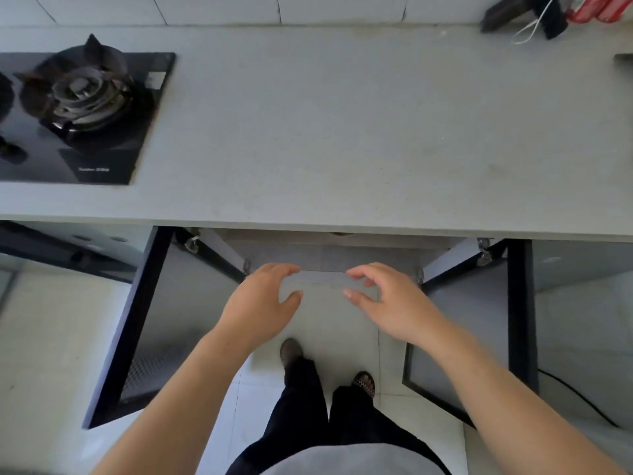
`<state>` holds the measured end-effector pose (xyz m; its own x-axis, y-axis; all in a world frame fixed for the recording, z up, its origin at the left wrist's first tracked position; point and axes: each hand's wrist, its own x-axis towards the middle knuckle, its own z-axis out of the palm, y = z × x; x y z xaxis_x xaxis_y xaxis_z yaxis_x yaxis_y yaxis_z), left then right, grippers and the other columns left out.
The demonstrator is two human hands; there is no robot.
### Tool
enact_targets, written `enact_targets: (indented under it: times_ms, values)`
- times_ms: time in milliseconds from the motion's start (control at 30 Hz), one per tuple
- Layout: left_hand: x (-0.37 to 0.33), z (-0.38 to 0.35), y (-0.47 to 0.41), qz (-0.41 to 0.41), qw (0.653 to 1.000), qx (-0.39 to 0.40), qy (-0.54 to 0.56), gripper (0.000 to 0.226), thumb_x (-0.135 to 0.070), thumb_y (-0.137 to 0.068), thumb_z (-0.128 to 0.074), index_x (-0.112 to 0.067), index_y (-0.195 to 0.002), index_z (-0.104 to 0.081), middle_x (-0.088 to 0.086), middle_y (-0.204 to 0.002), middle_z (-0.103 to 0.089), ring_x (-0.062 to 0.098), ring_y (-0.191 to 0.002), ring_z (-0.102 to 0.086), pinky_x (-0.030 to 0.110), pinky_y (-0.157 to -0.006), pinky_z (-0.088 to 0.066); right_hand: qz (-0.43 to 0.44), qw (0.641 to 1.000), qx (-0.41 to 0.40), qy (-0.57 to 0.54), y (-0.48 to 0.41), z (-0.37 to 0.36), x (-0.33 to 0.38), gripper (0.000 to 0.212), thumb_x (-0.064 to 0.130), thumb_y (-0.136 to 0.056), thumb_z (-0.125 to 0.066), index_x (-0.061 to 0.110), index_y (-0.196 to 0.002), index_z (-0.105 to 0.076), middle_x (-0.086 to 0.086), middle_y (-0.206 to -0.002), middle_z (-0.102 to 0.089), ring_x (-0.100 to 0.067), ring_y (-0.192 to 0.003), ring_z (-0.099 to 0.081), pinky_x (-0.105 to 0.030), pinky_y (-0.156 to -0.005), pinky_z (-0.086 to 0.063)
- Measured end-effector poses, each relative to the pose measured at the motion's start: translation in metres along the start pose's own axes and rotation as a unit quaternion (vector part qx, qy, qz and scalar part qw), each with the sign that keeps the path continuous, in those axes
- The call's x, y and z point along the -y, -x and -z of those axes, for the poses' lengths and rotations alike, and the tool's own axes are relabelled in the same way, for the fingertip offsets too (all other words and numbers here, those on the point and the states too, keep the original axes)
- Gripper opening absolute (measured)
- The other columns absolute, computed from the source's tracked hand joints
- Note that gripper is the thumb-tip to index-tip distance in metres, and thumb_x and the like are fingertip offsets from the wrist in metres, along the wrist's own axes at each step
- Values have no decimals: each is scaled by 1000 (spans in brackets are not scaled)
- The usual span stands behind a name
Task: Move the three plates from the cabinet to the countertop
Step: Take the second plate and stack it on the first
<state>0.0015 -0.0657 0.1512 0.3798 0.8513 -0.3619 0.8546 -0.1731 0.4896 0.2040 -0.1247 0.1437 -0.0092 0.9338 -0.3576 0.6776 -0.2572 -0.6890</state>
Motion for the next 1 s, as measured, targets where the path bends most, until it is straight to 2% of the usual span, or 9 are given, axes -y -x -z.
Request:
enact_targets:
  times_ms: [233,433,567,633,800,933,1000]
  values:
    - [29,-28,-55,-21,1000,13,-6,42,-30,-90,-53,-25,-131,-47,-5,-134,-51,14,-118,-51,29,-95,-41,-2,1000,-4,13,-53,-28,-23,39,44,-90,-51,29,-125,-50,14,-124,-52,-4,-111,-50,-23,-86,-39]
    - [74,-92,-122,-39,999,18,-33,43,-31,-90,-51,-26,-133,-45,-5,-138,-48,16,-122,-49,33,-97,-45,-6,1000,-15,14,-113,-78,-91,38,41,-90,-53,25,-124,-52,11,-124,-53,-7,-114,-50,-20,-85,-34]
    - [99,-139,-191,-74,994,10,-83,43,-29,-89,-52,-25,-132,-47,0,-136,-50,24,-116,-54,36,-89,-48,-5,999,-36,41,-168,-111,-143,42,38,-89,-55,19,-126,-52,3,-129,-53,-14,-119,-49,-21,-92,-36]
    - [112,-162,-228,-89,991,-13,-96,44,-30,-88,-53,-24,-132,-47,1,-136,-50,25,-117,-52,36,-90,-48,0,997,-61,50,-198,-124,-170,42,38,-88,-57,18,-125,-53,1,-129,-54,-16,-119,-50,-24,-95,-37]
    - [165,-232,-309,-114,984,-85,-104,44,-33,-87,-56,-21,-129,-50,5,-132,-53,28,-116,-53,40,-93,-47,40,988,-127,81,-266,-157,-240,37,34,-86,-61,16,-118,-58,-1,-123,-60,-17,-114,-54,-24,-93,-40]
    - [207,-285,-357,-124,975,-151,-108,42,-31,-83,-60,-15,-122,-56,8,-125,-57,31,-110,-55,39,-90,-48,103,969,-196,114,-313,-182,-291,30,26,-84,-65,13,-112,-63,-6,-116,-62,-21,-109,-56,-15,-84,-35]
    - [218,-304,-373,-132,968,-175,-121,45,-34,-82,-59,-14,-123,-56,8,-127,-57,32,-113,-54,40,-92,-47,134,954,-230,140,-333,-187,-309,28,22,-82,-66,10,-108,-64,-9,-111,-61,-25,-106,-57,-16,-82,-35]
